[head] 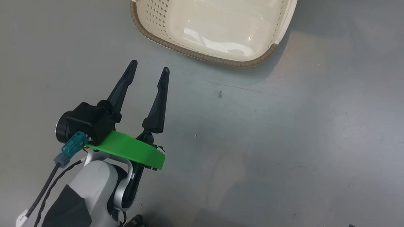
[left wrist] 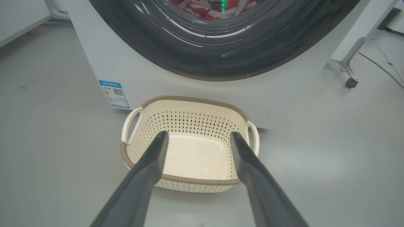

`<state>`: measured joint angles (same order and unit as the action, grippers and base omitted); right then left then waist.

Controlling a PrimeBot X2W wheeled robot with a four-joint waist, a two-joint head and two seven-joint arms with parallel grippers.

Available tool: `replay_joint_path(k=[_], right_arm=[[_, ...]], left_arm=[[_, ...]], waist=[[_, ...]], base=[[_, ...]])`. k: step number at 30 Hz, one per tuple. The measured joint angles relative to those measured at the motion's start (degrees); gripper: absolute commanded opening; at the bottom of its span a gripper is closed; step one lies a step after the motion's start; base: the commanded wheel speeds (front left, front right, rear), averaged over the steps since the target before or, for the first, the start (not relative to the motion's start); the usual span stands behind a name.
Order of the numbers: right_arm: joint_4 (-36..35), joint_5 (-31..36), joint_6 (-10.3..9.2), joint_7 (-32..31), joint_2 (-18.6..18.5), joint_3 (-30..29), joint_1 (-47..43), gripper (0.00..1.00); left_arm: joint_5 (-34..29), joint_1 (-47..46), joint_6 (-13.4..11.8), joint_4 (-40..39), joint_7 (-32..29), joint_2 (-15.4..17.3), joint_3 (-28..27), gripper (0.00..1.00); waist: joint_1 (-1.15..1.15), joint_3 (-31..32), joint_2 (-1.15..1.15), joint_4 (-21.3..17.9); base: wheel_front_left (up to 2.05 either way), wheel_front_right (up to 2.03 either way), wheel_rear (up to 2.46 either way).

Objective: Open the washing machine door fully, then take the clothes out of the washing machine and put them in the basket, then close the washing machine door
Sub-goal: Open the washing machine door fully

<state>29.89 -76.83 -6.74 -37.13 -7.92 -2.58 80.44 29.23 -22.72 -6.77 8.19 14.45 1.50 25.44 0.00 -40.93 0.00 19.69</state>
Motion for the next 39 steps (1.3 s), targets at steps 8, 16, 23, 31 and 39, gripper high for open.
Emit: replay_joint_path(k=[8, 16, 23, 31, 39], right_arm=[[2.07, -1.15, -0.07, -2.35, -0.30, -0.44, 0.49, 0.00], [3.37, -1.31, -0.49, -3.80, -0.01, -0.32, 0.98, 0.00], [4.24, -1.55, -0.49, -4.44, -0.05, -0.67, 1.27, 0.00], [5.92, -2.10, -0.49, -5.45, -0.12, -0.92, 1.12, 0.00], [7.06, -2.33, -0.49, -6.31, -0.33, -0.93, -0.41, 0.00]], left_arm=[[0.38, 0.02, 0.00, 0.00, 0.00, -0.01, 0.25, 1.00], [0.48, 0.08, 0.00, 0.00, 0.00, -0.02, 0.23, 1.00], [0.49, 0.08, 0.00, 0.00, 0.00, -0.02, 0.23, 1.00], [0.48, 0.08, 0.00, 0.18, 0.00, -0.02, 0.23, 1.00], [0.48, 0.08, 0.00, 0.52, 0.00, -0.02, 0.23, 1.00]], waist=[[0.00, 0.38, 0.00, 0.19], [0.00, 0.57, 0.00, 0.30], [0.00, 0.69, 0.00, 0.22], [0.00, 1.44, 0.00, -0.06], [0.00, 3.05, 0.00, -0.41]], base=[[0.00, 0.00, 0.00], [0.00, 0.00, 0.00], [0.00, 0.00, 0.00], [0.00, 0.00, 0.00], [0.00, 0.00, 0.00]])
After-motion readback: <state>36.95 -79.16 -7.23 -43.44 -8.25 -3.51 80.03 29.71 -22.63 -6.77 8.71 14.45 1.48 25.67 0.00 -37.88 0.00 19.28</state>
